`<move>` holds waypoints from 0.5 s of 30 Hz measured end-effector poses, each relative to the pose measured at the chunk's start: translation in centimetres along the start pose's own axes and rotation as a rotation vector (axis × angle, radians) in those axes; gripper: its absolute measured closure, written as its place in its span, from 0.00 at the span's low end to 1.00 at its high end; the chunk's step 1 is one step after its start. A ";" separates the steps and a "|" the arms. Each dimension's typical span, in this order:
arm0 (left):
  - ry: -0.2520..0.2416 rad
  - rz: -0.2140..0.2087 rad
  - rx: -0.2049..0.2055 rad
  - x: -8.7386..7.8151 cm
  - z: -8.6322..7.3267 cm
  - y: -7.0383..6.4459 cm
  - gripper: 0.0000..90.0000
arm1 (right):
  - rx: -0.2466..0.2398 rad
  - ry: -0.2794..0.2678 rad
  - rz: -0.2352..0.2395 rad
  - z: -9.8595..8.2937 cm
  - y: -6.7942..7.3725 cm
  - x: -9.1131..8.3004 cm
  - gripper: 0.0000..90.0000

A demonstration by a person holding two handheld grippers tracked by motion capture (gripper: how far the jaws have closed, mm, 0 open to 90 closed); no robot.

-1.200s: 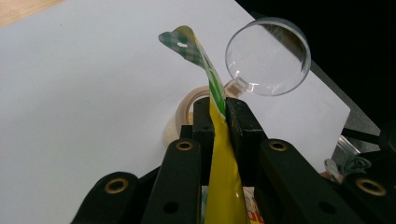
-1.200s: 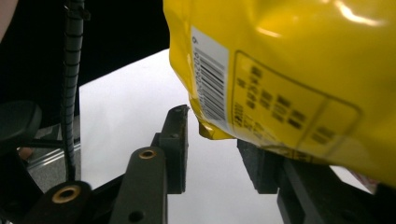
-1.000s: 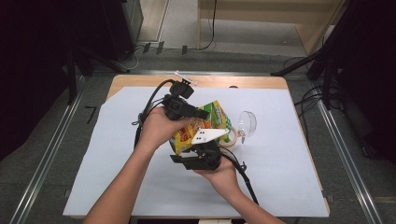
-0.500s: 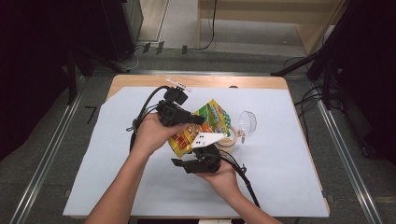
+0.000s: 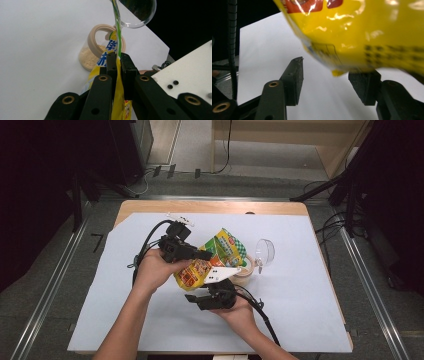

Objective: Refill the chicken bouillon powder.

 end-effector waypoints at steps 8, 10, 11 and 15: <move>-0.002 -0.005 -0.009 -0.3 -0.7 0.3 0.98 | 0.000 -0.010 -0.022 -0.4 -0.7 -0.1 0.50; 0.009 0.002 0.000 -0.3 -0.8 0.3 0.98 | 0.000 -0.008 -0.024 -0.5 -0.9 -0.1 0.50; 0.008 0.005 -0.002 -0.2 -0.9 0.2 0.97 | -0.003 -0.008 -0.031 -0.5 -1.0 -0.2 0.50; 0.014 0.004 0.007 0.2 -1.4 0.2 0.94 | 0.000 0.013 -0.058 -0.7 -1.4 -0.2 0.50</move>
Point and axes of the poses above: each handheld gripper's, and its own axes: x roughly forward along the jaws, z roughly out of its top, y roughly to its left, the point moved 6 cm from there along x, roughly forward along the jaws, and after that the axes turned 2 degrees about -y, right-handed, at the moved point
